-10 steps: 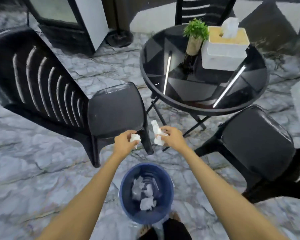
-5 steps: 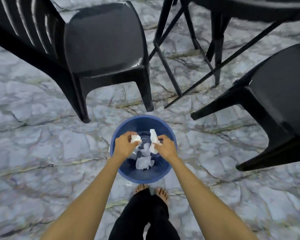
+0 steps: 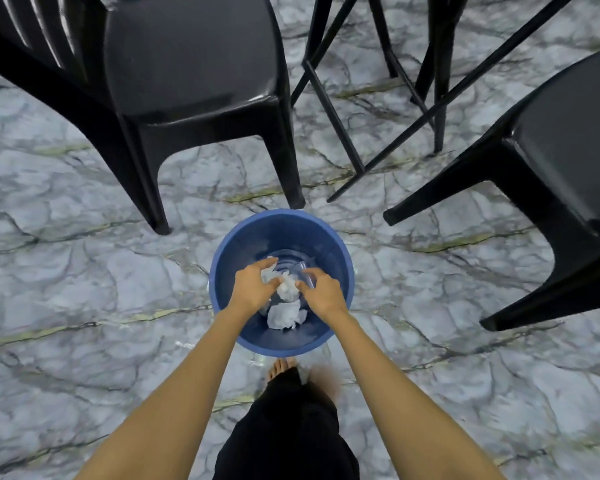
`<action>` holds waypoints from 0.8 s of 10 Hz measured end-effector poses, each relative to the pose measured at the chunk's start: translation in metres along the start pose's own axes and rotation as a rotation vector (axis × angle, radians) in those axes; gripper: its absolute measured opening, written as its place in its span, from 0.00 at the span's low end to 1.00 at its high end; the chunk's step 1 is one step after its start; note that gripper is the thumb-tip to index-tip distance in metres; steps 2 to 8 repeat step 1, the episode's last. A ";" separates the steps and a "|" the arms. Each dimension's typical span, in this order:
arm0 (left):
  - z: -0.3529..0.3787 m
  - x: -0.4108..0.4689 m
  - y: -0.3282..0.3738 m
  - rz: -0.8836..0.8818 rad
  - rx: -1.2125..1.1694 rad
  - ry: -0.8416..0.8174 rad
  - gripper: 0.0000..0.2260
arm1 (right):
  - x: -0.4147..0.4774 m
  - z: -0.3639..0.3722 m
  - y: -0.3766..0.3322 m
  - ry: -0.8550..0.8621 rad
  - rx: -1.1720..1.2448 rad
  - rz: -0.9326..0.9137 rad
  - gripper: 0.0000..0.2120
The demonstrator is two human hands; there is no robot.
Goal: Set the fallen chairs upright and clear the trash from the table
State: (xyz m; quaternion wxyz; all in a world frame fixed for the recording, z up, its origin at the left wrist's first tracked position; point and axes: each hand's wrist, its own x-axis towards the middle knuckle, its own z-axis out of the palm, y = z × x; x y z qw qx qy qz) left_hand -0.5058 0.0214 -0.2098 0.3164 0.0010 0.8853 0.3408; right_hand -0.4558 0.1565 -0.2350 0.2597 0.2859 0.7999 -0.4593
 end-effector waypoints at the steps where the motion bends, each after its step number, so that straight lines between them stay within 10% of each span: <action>1: -0.015 -0.018 0.026 -0.007 0.057 -0.059 0.18 | -0.027 -0.023 -0.008 -0.051 -0.079 0.025 0.19; 8: -0.015 -0.018 0.026 -0.007 0.057 -0.059 0.18 | -0.027 -0.023 -0.008 -0.051 -0.079 0.025 0.19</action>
